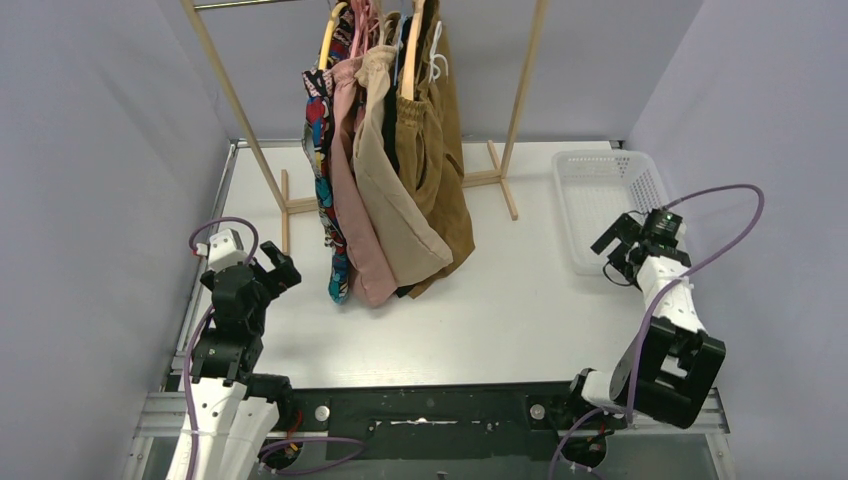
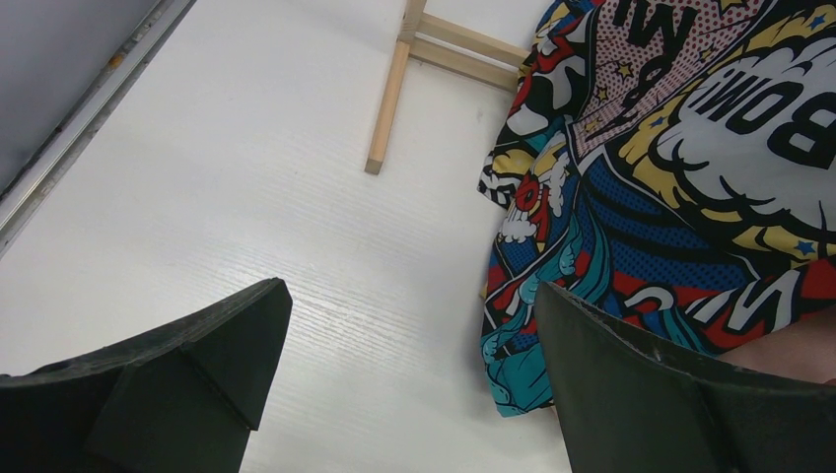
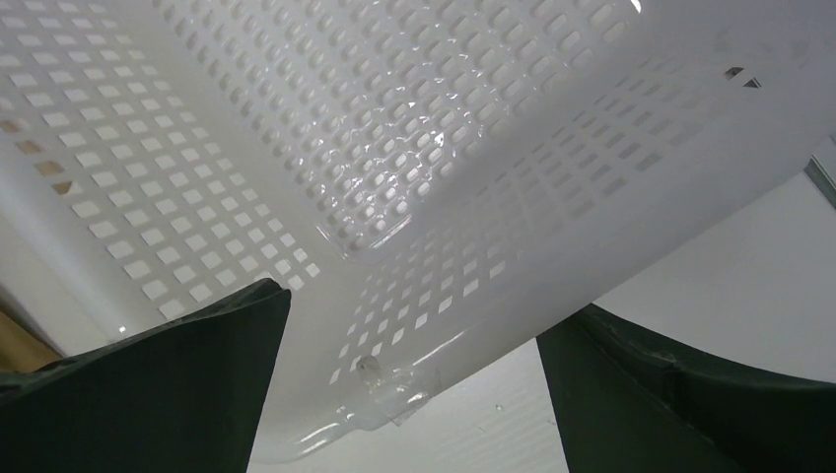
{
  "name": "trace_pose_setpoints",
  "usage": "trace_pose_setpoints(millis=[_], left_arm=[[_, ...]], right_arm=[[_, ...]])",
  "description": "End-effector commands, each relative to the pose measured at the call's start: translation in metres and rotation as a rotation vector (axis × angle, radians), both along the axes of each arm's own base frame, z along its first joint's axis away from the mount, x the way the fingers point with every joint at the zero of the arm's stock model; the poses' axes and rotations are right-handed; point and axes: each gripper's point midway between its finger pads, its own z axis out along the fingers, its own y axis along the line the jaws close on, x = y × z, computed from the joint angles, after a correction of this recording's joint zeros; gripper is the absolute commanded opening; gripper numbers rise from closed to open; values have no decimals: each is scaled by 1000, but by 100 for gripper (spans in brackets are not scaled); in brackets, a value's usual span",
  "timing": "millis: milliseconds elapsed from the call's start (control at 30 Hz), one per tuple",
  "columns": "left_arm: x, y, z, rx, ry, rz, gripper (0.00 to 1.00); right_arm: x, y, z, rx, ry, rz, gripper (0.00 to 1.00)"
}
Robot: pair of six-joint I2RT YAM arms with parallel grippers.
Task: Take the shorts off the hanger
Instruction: Move the basket to the corner of the board.
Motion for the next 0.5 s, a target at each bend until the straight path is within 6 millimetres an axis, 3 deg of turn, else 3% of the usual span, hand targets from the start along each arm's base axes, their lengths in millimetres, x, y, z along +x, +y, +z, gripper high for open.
trace_pose_setpoints(millis=[0,167,300,467], left_arm=[[8,-2,17,0,-66,-20,98],[8,-2,17,-1,-64,-17,98],[9,-2,15,0,-57,-18,98],[12,-3,15,4,-49,-27,98]], right_arm=[[41,-4,30,-138,-46,93,99],[35,-4,47,-191,-53,52,98],[13,-6,80,-267,-92,44,98],[10,36,132,-186,-326,162,98]])
